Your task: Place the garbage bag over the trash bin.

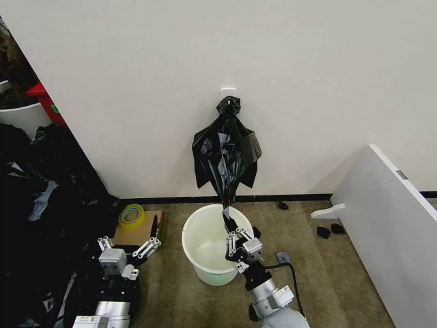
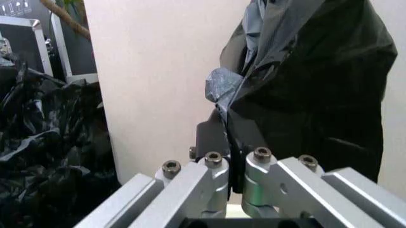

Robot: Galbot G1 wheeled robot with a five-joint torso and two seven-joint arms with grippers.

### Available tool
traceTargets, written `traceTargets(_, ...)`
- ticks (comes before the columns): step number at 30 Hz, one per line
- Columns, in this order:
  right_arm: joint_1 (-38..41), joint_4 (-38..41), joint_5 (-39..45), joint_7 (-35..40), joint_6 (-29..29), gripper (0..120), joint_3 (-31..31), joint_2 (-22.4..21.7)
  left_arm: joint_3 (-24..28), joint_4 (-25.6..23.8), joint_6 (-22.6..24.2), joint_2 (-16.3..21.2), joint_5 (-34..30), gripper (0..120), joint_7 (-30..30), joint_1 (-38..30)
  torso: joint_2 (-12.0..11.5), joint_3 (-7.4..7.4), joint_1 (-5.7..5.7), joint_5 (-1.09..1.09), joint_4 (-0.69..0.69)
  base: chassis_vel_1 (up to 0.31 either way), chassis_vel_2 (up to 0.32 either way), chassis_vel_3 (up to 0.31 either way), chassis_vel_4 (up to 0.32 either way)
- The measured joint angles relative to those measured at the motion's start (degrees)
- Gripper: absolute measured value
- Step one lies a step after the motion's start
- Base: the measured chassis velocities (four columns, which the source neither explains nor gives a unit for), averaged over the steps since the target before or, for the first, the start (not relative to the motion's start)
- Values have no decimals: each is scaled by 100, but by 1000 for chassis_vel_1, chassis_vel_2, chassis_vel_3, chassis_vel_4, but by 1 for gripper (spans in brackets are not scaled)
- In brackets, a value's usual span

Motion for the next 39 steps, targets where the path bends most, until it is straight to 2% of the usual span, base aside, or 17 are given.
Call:
traceTargets(6,-33,-3,-16,-16,27,0,1,3,3,4,-10,-1,0,100,0,-1,0,0,0,-1,-4,0,0,0,0)
traceTargets(7,3,-5,15,-11,-5,0,-1,3,6,4,-10,2,0,100,0,-3,0,0,1,-2,-13,0,0,0,0)
traceTargets(8,51,-8,78,6,-55,0,-2,9,8,4,-10,10,0,100,1,-12,0,0,1,0,-14,0,0,0,0)
traceTargets(10,215,17,258,79,-215,0,-11,40,9,4,-9,36,-1,100,1,-34,0,0,1,28,-10,0,0,0,0)
traceTargets(13,346,36,363,136,-339,0,-20,35,8,5,2,58,-11,100,3,-63,0,0,1,32,-8,0,0,0,0)
traceTargets(16,443,73,421,156,-421,0,-25,2,5,4,14,66,-30,100,3,-78,0,0,1,25,-4,0,0,0,0)
traceTargets(22,724,62,529,233,-628,0,-40,-74,30,24,83,128,-84,100,4,-188,0,0,1,12,-4,0,0,0,0)
traceTargets(28,809,51,540,310,-759,1,-34,-103,33,34,126,162,-126,100,5,-253,0,0,1,12,-4,0,0,0,0)
traceTargets(32,596,271,398,576,-1098,25,144,-282,56,109,150,157,-168,100,5,-313,0,0,1,12,-5,0,0,0,0)
traceTargets(33,596,271,398,576,-1098,25,144,-282,56,109,150,157,-168,100,5,-313,0,0,1,12,-5,0,0,0,0)
traceTargets(39,284,621,351,935,-1473,46,385,-471,78,167,168,149,-197,100,5,-373,0,0,1,12,-5,0,0,0,0)
